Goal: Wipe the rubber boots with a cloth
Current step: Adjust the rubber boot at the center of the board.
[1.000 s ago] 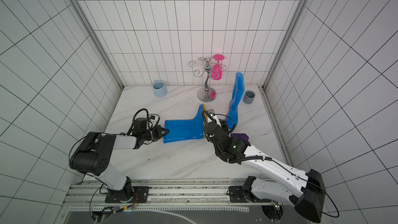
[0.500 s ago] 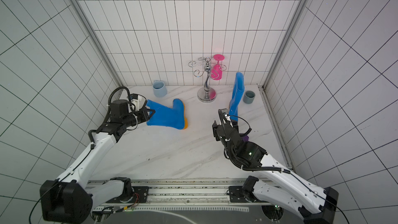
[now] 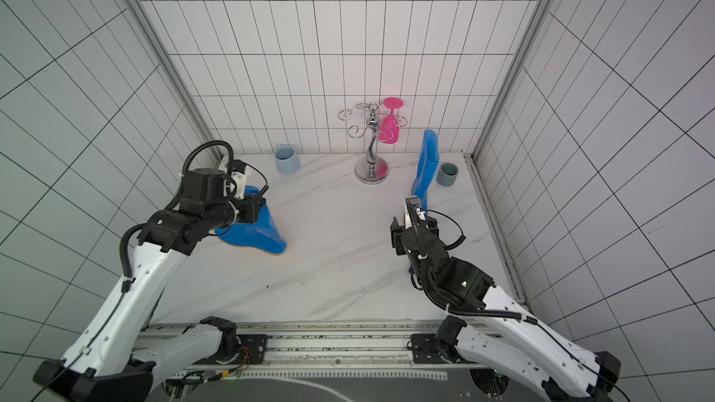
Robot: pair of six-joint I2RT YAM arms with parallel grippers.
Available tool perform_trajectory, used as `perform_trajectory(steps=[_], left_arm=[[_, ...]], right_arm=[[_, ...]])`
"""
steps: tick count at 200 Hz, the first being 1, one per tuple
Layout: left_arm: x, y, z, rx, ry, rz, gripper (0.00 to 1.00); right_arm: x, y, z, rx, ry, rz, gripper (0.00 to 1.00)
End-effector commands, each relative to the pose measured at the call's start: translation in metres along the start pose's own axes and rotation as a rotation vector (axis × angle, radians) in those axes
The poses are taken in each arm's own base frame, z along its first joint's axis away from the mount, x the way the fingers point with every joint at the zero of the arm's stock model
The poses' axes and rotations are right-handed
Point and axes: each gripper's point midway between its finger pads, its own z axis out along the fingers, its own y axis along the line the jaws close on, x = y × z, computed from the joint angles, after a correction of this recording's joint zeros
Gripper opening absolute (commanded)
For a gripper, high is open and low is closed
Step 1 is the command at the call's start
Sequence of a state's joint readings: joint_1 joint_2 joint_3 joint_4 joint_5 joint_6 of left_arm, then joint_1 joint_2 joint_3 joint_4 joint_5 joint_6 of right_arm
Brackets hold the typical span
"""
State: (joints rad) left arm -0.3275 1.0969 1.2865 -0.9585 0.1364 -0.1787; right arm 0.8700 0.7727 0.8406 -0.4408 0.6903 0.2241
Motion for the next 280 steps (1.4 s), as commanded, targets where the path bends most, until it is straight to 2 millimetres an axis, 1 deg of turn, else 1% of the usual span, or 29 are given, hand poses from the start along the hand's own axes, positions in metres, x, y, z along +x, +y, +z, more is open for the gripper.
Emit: perform_trajectory(steps=[1, 20, 32, 53, 73, 112, 129, 158, 175, 186, 219, 253, 280], left_arm=[[0.024, -0.026, 0.027, -0.008, 0.110, 0.157, 0.00], [0.058, -0.057, 0.064, 0.044, 0.239, 0.243, 0.00], [0.079, -0.072, 0.084, 0.065, 0.320, 0.291, 0.00], [0.105, -0.093, 0.113, 0.071, 0.423, 0.368, 0.00], [0.115, -0.116, 0.132, 0.094, 0.457, 0.419, 0.00], [0.127, -0.170, 0.155, 0.192, 0.485, 0.448, 0.00], [0.139, -0.191, 0.166, 0.222, 0.509, 0.454, 0.00], [0.165, -0.223, 0.183, 0.276, 0.554, 0.468, 0.00], [0.178, -0.230, 0.192, 0.288, 0.580, 0.458, 0.00], [0.184, -0.231, 0.197, 0.291, 0.596, 0.442, 0.00], [0.193, -0.232, 0.213, 0.279, 0.615, 0.398, 0.00], [0.190, -0.234, 0.229, 0.280, 0.613, 0.320, 0.00], [0.177, -0.239, 0.239, 0.295, 0.581, 0.276, 0.00]], right_arm=[[0.022, -0.006, 0.006, 0.034, 0.045, -0.036, 0.71], [0.021, -0.005, 0.006, 0.033, 0.047, -0.030, 0.71], [0.021, -0.005, 0.006, 0.033, 0.047, -0.030, 0.71], [0.021, -0.007, 0.006, 0.037, 0.043, -0.026, 0.71], [0.021, -0.010, 0.005, 0.049, 0.041, -0.027, 0.71], [0.018, -0.023, 0.001, 0.098, 0.028, -0.011, 0.71], [0.013, -0.032, -0.004, 0.125, 0.009, 0.016, 0.71], [0.007, -0.044, -0.014, 0.144, -0.029, 0.057, 0.71], [0.007, -0.049, -0.017, 0.155, -0.033, 0.065, 0.71], [0.009, -0.051, -0.018, 0.160, -0.030, 0.064, 0.71], [0.010, -0.053, -0.019, 0.166, -0.028, 0.072, 0.71], [0.011, -0.052, -0.018, 0.165, -0.025, 0.071, 0.71], [0.011, -0.053, -0.018, 0.168, -0.026, 0.070, 0.71]])
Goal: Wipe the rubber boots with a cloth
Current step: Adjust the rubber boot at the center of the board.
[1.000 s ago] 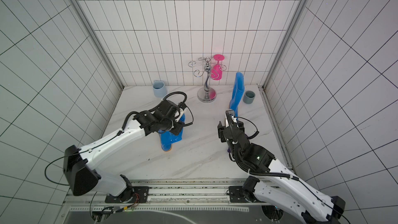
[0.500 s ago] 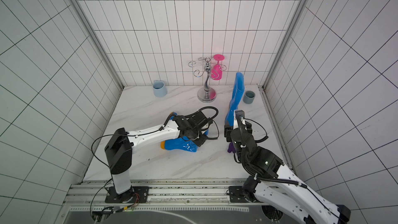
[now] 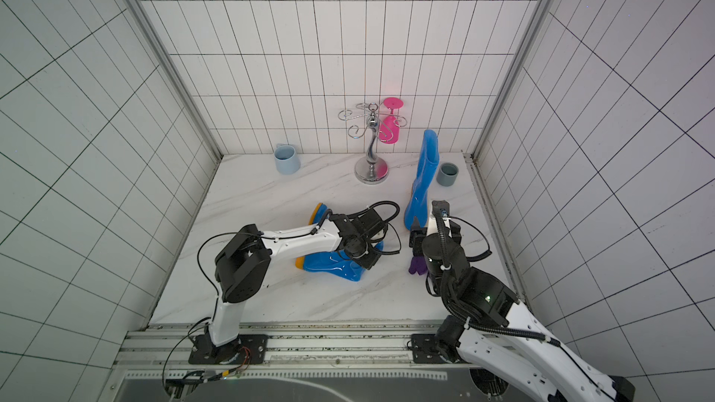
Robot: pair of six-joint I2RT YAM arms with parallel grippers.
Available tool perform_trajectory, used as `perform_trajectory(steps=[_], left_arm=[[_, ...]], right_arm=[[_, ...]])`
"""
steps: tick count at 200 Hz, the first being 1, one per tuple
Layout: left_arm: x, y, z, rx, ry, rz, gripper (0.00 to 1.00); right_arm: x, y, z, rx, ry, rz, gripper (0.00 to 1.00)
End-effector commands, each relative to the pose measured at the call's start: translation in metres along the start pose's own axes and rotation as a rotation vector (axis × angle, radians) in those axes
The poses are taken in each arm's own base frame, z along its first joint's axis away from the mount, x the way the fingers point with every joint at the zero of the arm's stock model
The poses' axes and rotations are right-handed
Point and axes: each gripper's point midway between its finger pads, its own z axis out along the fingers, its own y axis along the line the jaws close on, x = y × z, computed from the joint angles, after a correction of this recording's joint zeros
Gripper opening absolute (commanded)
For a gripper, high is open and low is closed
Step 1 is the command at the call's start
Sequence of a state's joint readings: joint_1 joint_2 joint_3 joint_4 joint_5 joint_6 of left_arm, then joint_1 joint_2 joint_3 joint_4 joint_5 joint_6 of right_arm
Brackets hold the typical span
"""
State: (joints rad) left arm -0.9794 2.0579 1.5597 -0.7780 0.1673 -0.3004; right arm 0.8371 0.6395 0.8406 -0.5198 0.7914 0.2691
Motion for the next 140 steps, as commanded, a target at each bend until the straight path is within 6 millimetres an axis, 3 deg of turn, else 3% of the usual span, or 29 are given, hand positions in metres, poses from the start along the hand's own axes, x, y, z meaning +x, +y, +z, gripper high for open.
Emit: perform_trajectory(steps=[1, 51, 80, 103, 140], left_arm=[[-0.032, -0.008, -0.003, 0.064, -0.086, -0.044, 0.00], [-0.060, -0.001, -0.001, 0.071, -0.128, -0.070, 0.00], [-0.065, 0.002, 0.005, 0.070, -0.113, -0.070, 0.00], [-0.060, 0.005, 0.008, 0.052, -0.092, -0.064, 0.21], [-0.068, 0.006, -0.016, 0.049, -0.137, -0.065, 0.28]], right_arm=[[0.018, -0.007, 0.006, 0.048, 0.030, -0.026, 0.71], [0.020, -0.008, 0.007, 0.057, 0.035, -0.035, 0.71], [0.021, -0.007, 0.009, 0.060, 0.039, -0.039, 0.72], [0.021, -0.007, 0.009, 0.062, 0.041, -0.041, 0.71], [0.021, -0.007, 0.010, 0.067, 0.044, -0.037, 0.72]])
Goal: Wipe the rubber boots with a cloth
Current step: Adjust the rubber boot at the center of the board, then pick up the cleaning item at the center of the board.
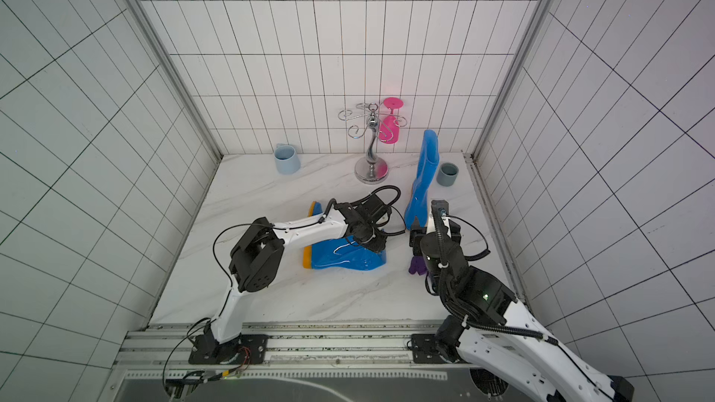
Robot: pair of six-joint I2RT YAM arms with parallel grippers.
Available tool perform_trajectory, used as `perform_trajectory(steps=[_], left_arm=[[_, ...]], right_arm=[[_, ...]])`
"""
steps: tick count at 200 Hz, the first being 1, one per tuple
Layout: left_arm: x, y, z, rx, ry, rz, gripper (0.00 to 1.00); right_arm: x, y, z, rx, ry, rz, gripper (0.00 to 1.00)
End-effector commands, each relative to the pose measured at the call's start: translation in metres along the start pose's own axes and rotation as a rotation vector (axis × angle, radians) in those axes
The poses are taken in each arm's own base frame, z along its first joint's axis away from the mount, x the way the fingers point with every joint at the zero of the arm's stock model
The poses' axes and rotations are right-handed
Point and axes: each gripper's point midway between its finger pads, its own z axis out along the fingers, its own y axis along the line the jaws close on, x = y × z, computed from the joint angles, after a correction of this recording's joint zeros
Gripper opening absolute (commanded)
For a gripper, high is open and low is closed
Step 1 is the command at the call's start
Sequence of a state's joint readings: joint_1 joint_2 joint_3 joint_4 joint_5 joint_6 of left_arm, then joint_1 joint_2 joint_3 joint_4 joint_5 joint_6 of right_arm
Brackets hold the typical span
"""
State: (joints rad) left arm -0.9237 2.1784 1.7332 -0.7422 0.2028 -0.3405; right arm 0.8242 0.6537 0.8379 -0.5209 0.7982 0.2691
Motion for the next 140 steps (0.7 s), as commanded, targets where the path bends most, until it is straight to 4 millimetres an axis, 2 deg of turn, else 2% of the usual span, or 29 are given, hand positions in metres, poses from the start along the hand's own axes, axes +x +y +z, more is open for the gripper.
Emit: perform_trajectory(steps=[1, 36, 56, 79, 107, 123, 140], left_arm=[[-0.016, -0.003, -0.024, 0.005, -0.053, 0.010, 0.28], [-0.037, -0.006, -0.072, 0.013, -0.136, 0.020, 0.30], [-0.044, 0.005, -0.104, 0.037, -0.187, -0.012, 0.30], [-0.044, 0.039, -0.143, 0.078, -0.263, -0.087, 0.31], [-0.014, 0.104, -0.171, 0.034, -0.304, -0.184, 0.32], [0.008, 0.134, -0.176, 0.022, -0.316, -0.238, 0.33], [0.027, 0.156, -0.176, 0.022, -0.326, -0.289, 0.33]], right_arm=[[0.018, -0.005, 0.007, 0.045, 0.034, -0.028, 0.72], [0.016, -0.005, 0.006, 0.046, 0.030, -0.008, 0.71], [0.014, -0.006, 0.007, 0.054, 0.027, 0.010, 0.72], [0.018, -0.007, 0.011, 0.080, 0.040, 0.022, 0.72], [0.032, -0.011, 0.023, 0.127, 0.101, 0.042, 0.76], [0.052, -0.012, 0.037, 0.139, 0.192, 0.056, 0.77], [0.086, -0.012, 0.057, 0.140, 0.349, 0.081, 0.78]])
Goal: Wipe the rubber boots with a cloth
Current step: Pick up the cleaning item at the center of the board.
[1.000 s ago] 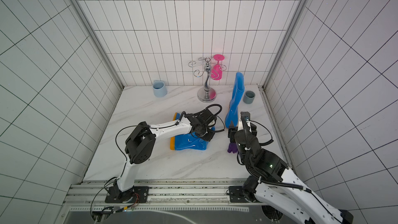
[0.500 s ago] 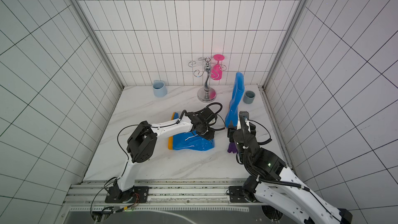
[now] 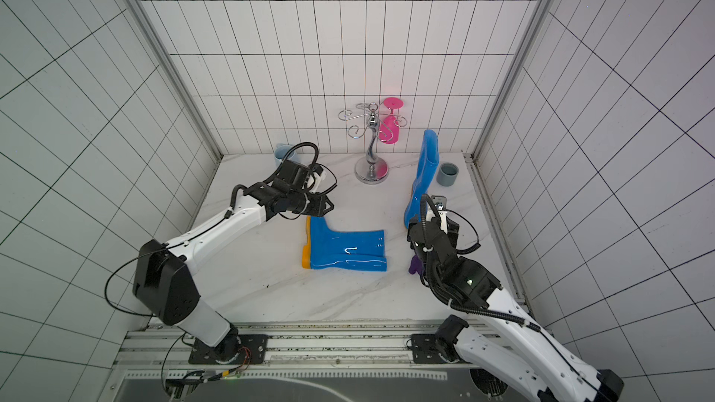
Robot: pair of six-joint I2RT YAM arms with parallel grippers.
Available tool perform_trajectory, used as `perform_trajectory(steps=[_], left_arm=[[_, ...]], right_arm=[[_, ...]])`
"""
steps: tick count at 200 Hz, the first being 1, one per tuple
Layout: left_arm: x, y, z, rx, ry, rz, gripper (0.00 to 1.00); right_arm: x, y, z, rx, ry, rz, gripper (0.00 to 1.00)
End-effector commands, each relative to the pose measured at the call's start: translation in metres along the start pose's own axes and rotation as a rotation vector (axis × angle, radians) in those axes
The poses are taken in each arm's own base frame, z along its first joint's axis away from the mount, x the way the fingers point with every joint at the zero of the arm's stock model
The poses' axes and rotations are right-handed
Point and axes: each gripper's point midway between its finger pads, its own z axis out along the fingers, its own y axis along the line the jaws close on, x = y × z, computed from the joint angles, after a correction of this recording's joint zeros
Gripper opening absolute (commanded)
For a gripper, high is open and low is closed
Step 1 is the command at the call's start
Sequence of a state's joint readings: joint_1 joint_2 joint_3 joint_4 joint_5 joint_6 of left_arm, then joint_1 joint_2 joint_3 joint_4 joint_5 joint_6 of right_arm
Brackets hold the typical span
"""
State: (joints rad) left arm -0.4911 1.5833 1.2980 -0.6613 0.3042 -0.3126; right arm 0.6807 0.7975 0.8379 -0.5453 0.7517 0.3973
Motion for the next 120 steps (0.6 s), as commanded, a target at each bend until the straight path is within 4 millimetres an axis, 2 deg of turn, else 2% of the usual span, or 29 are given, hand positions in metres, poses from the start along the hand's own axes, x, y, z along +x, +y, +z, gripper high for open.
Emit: perform_trajectory(steps=[1, 24, 35, 57, 96, 120], left_arm=[[0.023, 0.023, 0.003, 0.023, 0.024, -0.026, 0.33], [0.037, 0.044, 0.006, 0.012, 0.029, -0.063, 0.33], [0.041, 0.050, 0.009, 0.010, 0.032, -0.083, 0.33], [0.045, 0.056, 0.014, 0.024, 0.028, -0.121, 0.33], [0.055, 0.059, 0.021, 0.043, 0.032, -0.152, 0.33], [0.057, 0.061, 0.021, 0.039, 0.027, -0.156, 0.33]], right_arm=[[0.056, 0.000, 0.031, 0.017, 0.230, 0.014, 0.78], [0.101, -0.003, 0.052, 0.037, 0.420, 0.028, 0.77], [0.114, -0.003, 0.057, 0.044, 0.465, 0.035, 0.77], [0.125, -0.007, 0.067, 0.046, 0.521, 0.103, 0.78], [0.155, -0.026, 0.082, 0.077, 0.591, 0.252, 0.76], [0.171, -0.026, 0.085, 0.074, 0.609, 0.304, 0.74]])
